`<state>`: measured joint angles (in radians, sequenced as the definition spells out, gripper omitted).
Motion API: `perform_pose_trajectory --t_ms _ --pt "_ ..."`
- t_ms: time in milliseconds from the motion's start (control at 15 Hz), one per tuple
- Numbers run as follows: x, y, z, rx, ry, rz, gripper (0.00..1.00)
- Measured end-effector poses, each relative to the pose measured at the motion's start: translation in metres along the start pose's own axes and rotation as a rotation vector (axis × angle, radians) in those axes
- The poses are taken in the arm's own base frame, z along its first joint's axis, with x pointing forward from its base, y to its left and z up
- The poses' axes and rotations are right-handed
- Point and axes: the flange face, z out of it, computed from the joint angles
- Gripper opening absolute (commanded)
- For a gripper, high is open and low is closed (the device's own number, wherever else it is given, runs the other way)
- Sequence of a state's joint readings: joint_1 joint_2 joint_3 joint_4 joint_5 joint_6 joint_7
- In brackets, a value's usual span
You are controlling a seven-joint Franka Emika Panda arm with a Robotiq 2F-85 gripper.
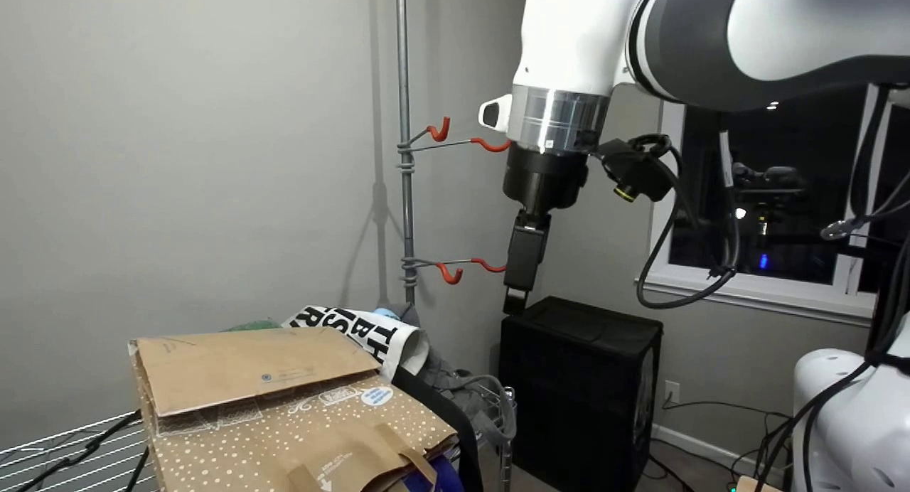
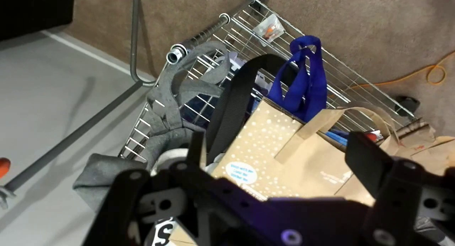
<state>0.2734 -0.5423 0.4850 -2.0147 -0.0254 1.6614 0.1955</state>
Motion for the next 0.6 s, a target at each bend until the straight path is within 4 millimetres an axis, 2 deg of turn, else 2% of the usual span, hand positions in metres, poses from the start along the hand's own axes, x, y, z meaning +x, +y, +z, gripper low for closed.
perform_pose_trajectory --t_ms 267,600 --pt "0.0062 -0.0062 0.0037 -0.068 0.026 -0.184 1.00" --pt "0.0065 -0.0064 0.0040 -0.070 0.027 -0.187 1.00"
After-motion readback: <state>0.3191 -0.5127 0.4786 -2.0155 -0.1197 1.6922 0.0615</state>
